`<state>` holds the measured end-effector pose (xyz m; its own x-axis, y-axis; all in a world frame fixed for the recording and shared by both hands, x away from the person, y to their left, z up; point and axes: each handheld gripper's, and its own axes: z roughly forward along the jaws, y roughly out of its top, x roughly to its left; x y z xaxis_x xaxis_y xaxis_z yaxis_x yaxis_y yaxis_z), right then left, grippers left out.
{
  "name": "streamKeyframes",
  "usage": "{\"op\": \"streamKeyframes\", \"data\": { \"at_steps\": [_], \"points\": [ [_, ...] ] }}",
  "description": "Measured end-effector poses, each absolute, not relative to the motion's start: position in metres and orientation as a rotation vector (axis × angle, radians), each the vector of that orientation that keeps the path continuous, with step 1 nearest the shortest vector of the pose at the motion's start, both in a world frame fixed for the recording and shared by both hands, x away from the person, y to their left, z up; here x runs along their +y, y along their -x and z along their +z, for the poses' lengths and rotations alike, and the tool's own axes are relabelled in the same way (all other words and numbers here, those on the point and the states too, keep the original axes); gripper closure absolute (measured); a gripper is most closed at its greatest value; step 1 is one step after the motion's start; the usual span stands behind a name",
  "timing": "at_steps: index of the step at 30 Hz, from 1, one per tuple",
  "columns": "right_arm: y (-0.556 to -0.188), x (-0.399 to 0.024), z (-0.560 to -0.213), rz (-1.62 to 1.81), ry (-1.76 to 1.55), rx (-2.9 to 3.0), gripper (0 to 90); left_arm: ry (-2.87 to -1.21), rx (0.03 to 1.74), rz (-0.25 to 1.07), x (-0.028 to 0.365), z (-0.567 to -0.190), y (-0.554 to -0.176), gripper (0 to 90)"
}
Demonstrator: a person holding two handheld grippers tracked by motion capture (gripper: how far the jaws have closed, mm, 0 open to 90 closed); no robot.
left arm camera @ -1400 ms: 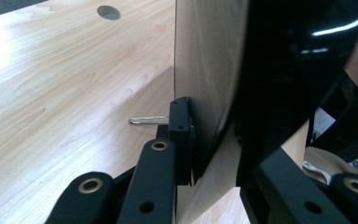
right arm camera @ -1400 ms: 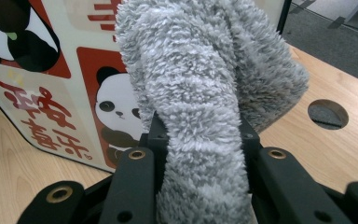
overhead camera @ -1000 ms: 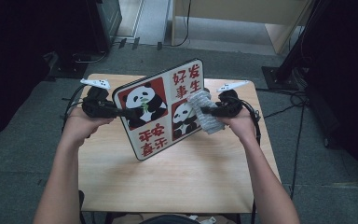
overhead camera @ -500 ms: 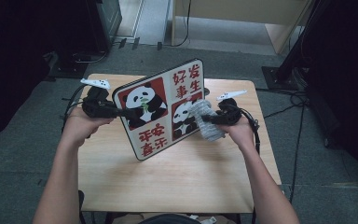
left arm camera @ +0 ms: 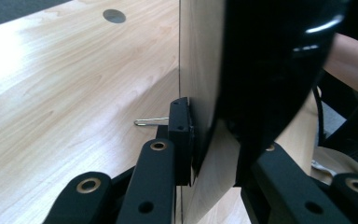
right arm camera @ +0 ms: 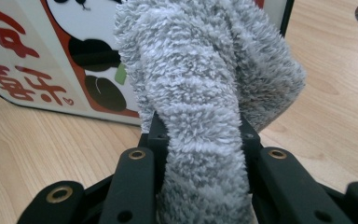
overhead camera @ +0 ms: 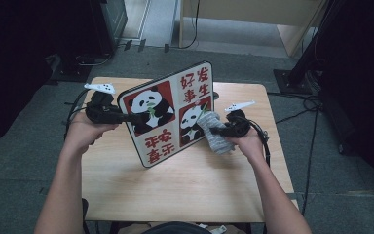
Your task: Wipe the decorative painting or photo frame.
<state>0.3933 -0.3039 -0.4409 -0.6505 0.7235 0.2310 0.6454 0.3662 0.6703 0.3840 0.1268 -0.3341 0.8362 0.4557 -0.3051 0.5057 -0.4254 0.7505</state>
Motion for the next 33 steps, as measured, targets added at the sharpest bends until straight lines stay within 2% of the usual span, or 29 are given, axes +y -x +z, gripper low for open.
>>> {"op": "streamKeyframes", "data": {
  "at_steps": [25,33],
  "points": [
    [-0.391,-0.305,-0.469,1.021,-1.328,2.612,69.2,-2.067,0.695,-0.094,0.131,-0.334,-0.384,79.0],
    [-0.39,-0.311,-0.468,1.054,-1.332,2.6,69.4,-2.072,0.695,-0.087,0.13,-0.334,-0.383,79.2]
  ]
}}
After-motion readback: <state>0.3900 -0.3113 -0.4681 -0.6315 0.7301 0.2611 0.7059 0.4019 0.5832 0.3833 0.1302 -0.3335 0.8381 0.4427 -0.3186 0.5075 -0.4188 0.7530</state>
